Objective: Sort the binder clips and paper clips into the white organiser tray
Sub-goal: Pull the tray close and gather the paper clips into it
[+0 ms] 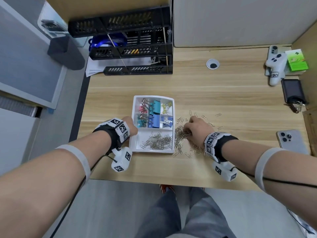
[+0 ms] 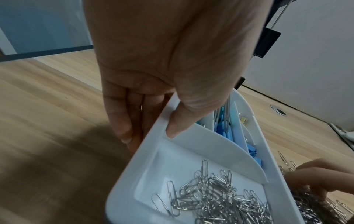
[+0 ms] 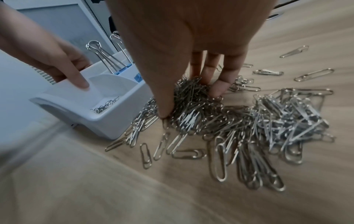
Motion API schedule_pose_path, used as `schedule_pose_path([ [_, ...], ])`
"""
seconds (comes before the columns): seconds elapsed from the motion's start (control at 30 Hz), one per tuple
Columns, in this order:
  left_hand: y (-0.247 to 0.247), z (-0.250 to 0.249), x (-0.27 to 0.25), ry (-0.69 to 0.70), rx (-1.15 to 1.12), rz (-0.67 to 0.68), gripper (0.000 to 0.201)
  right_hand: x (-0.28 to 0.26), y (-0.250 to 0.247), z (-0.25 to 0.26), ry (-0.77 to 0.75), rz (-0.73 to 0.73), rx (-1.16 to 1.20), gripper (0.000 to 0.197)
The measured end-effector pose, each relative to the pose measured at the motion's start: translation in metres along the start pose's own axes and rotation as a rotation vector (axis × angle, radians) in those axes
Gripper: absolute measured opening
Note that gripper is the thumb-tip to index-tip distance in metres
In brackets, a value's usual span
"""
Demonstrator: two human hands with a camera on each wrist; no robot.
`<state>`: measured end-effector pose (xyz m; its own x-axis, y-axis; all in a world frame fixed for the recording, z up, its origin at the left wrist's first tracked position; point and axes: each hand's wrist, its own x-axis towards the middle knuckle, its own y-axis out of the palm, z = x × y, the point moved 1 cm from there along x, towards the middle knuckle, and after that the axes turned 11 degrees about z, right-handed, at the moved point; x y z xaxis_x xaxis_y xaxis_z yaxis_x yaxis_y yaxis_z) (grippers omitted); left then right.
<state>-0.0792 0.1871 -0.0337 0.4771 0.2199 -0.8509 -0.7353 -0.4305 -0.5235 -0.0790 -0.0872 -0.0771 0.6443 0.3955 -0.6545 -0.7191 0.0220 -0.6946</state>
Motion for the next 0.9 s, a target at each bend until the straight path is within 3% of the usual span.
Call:
schedule_pose_path([
  [0.17, 0.001, 0.001, 0.001, -0.002, -0.004, 0.013, 0.028, -0.002, -0.011, -0.001, -0.024, 0.043, -0.009, 0.019],
  [0.37, 0.002, 0.001, 0.002, -0.011, 0.003, 0.016, 0.024, -0.008, -0.022, -0.001, 0.026, 0.031, 0.051, 0.006],
  [0.53, 0.001, 0.000, 0.000, -0.013, 0.047, 0.007, 0.005, -0.014, -0.026, 0.001, 0.023, 0.011, 0.121, 0.012],
  [0.9, 0.000, 0.003, 0.001, -0.013, 0.066, 0.000, 0.009, -0.015, -0.030, 0.062, -0.205, 0.013, 0.202, 0.016],
])
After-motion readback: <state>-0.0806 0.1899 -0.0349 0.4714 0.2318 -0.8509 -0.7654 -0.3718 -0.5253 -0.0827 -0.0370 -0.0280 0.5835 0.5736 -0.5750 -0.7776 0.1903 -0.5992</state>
